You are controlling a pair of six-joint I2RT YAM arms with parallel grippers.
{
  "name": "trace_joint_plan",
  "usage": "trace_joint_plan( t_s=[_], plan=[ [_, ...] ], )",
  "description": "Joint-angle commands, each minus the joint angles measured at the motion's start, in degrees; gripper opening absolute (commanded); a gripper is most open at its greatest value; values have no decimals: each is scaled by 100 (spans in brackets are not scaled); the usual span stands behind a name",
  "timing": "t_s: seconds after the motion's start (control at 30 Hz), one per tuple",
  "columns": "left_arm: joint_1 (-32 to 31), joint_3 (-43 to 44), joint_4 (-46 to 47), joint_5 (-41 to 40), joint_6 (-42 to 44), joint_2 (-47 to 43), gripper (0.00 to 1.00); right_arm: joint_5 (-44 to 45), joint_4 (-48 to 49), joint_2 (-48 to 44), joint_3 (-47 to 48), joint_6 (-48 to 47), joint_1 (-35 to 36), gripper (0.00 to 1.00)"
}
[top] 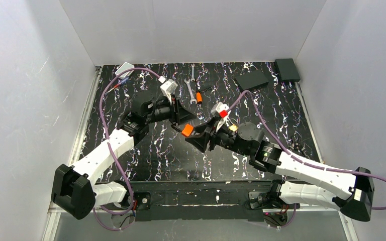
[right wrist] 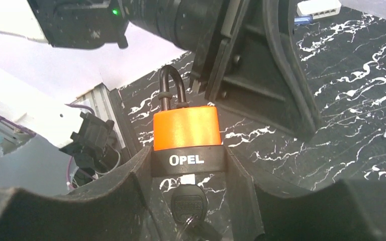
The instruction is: Unlock with the key
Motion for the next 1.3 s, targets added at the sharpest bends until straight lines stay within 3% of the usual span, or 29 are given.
trace_joint_plan(
  t_s=[0.0, 0.33, 0.53, 0.7, 0.97, 1.27],
  plan=[
    [-81, 210, 132, 404, 49, -9, 22, 101, 927, 61, 472, 101, 20, 1],
    [-93, 239, 132, 636, 63, -14, 22, 1513, 645, -79, 458, -405, -45, 1],
    [-93, 221, 137, 501, 55, -21, 22, 1530, 573, -106, 337, -575, 20, 1],
    [-71, 115, -176, -478, 331, -212, 26, 1319, 599, -116, 520, -541, 20, 1],
    [-59, 500, -1926, -3274, 1139, -595, 32, 1746, 90, -386, 574, -628, 20, 1],
    [-41, 234, -1731, -4305, 1385, -1246, 49, 2408, -490, -875, -184, -315, 20, 1]
  ],
)
